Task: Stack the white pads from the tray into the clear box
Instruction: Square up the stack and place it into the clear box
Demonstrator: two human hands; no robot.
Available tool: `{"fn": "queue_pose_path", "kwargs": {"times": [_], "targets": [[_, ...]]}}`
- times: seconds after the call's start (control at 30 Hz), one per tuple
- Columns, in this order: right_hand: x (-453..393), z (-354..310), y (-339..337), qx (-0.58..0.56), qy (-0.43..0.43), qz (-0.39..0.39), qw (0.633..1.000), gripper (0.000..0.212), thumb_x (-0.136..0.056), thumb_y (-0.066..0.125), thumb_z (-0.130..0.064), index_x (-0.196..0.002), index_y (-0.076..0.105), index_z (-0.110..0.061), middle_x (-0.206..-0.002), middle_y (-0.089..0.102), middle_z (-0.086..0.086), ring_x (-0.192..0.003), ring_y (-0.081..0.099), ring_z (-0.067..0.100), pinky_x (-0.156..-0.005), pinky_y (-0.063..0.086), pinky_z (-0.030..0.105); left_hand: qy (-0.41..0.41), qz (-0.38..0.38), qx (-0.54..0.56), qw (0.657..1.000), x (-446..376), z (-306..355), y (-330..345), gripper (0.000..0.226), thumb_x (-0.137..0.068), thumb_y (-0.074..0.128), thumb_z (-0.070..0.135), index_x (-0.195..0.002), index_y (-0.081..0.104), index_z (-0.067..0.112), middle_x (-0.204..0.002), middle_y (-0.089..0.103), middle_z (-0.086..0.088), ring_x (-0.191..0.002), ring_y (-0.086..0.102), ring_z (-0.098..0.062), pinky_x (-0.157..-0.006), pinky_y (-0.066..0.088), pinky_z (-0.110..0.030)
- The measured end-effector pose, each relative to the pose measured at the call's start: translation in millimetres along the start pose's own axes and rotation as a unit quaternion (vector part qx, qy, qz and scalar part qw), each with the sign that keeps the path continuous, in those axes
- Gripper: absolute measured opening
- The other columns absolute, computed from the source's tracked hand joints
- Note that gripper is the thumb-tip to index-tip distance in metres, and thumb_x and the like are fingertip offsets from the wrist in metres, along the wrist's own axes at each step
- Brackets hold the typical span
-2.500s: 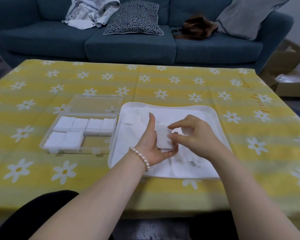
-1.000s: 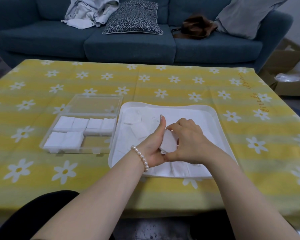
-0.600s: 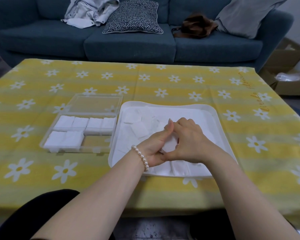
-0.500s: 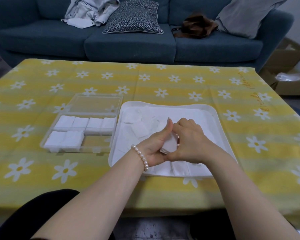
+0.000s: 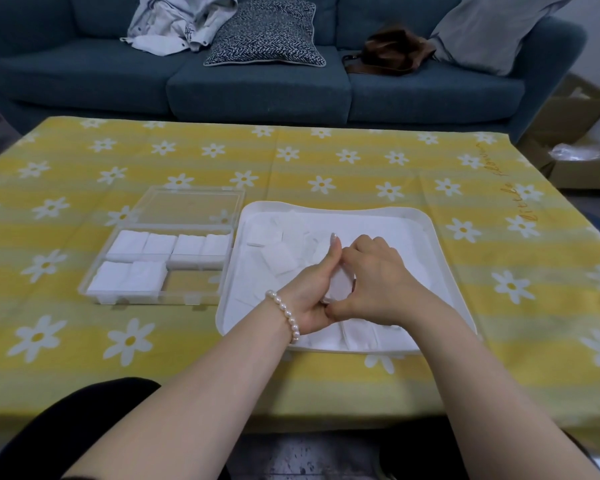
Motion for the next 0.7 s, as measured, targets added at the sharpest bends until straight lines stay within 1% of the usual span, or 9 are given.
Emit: {"fn": "queue_pose_path", "kwargs": {"times": [0.13,0.2,0.27,0.37,0.47,0.5,0.57,0.63,0.7], "targets": [[-0.5,0.1,-0.9,0.005,0.007,0.007,1.000,0.054,-0.062,0.071,-0.049,-0.107,0.053,-0.023,-0.096,0.039,-0.004,-0.092,0.033,0.016,-0.079,0.027,0.027,-0.031,-0.024,0.009,0.999,0.8,1.8,0.4,0.086,-0.076,0.027,0.082,-0.119,0.063,0.016,-0.106,0.067,-0.006,-0.093,0.065,-0.021,-0.077,0.053,-0.033],[-0.5,1.7,-2.6,0.010,0.015,0.013,1.000,0.058,-0.062,0.071,-0.049,-0.110,0.053,-0.021,-0.099,0.040,-0.002,-0.094,0.033,0.017,-0.080,0.029,0.028,-0.047,-0.023,0.001,0.999,1.9,1.4,-1.4,0.094,-0.075,0.018,0.084,-0.115,0.064,0.013,-0.100,0.070,-0.007,-0.088,0.067,-0.023,-0.079,0.052,-0.037],[0.3,4.1,-3.8,0.016,0.019,0.015,1.000,0.061,-0.063,0.071,-0.049,-0.114,0.052,-0.021,-0.102,0.040,-0.002,-0.096,0.034,0.017,-0.084,0.031,0.029,-0.053,-0.022,-0.008,0.998,1.6,0.2,-3.6,0.092,-0.079,0.012,0.081,-0.110,0.065,0.012,-0.094,0.071,-0.006,-0.082,0.069,-0.023,-0.076,0.054,-0.036],[1.2,4.8,-3.0,0.021,0.016,0.007,1.000,0.069,-0.062,0.074,-0.047,-0.122,0.048,-0.025,-0.103,0.037,-0.003,-0.100,0.033,0.017,-0.089,0.032,0.029,-0.056,-0.018,0.000,0.998,0.4,-1.8,-4.0,0.078,-0.088,0.013,0.072,-0.115,0.062,0.016,-0.097,0.070,-0.006,-0.081,0.069,-0.022,-0.069,0.057,-0.034],[2.7,5.1,-9.3,-0.062,0.026,-0.021,0.998,0.091,-0.059,0.080,-0.051,-0.137,0.038,-0.031,-0.105,0.036,-0.005,-0.109,0.034,0.016,-0.097,0.032,0.030,-0.061,-0.010,0.028,0.998,1.3,-2.1,-1.2,0.072,-0.091,0.018,0.068,-0.113,0.061,0.015,-0.094,0.067,-0.006,-0.076,0.068,-0.022,-0.064,0.058,-0.034],[2.9,7.4,-14.3,-0.109,0.037,-0.022,0.993,0.091,-0.060,0.079,-0.052,-0.139,0.038,-0.031,-0.106,0.038,-0.004,-0.112,0.035,0.016,-0.098,0.033,0.031,-0.061,-0.008,0.036,0.997,2.1,-1.7,-0.8,0.073,-0.090,0.019,0.069,-0.110,0.061,0.013,-0.090,0.065,-0.007,-0.072,0.067,-0.022,-0.062,0.058,-0.033],[4.7,15.1,-23.7,-0.205,0.062,-0.002,0.977,0.071,-0.070,0.073,-0.051,-0.132,0.049,-0.028,-0.110,0.047,0.001,-0.112,0.043,0.018,-0.097,0.037,0.032,-0.058,0.002,0.056,0.997,2.6,-0.4,-2.1,0.075,-0.089,0.019,0.071,-0.100,0.061,0.009,-0.079,0.061,-0.008,-0.061,0.064,-0.022,-0.058,0.056,-0.029],[6.2,24.0,-29.6,-0.253,0.101,0.035,0.961,0.041,-0.084,0.060,-0.047,-0.113,0.064,-0.017,-0.112,0.058,0.015,-0.107,0.054,0.026,-0.091,0.044,0.037,-0.056,0.007,0.061,0.997,2.7,1.2,-4.2,0.084,-0.086,0.018,0.076,-0.095,0.063,0.005,-0.072,0.060,-0.009,-0.054,0.061,-0.021,-0.051,0.054,-0.025],[7.8,30.6,-29.5,-0.270,0.160,0.062,0.947,0.037,-0.094,0.048,-0.040,-0.095,0.070,-0.010,-0.107,0.063,0.025,-0.100,0.059,0.035,-0.083,0.047,0.039,-0.052,0.008,0.054,0.997,1.3,1.3,-5.5,0.095,-0.081,0.015,0.081,-0.094,0.066,0.001,-0.070,0.061,-0.010,-0.050,0.058,-0.020,-0.046,0.051,-0.022]]}}
Point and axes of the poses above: each hand's wrist, its own x-axis away from the middle knuckle, its own y-axis out of the palm, z = x × y, the point moved 1 cm from there along -x, towards the middle knuckle
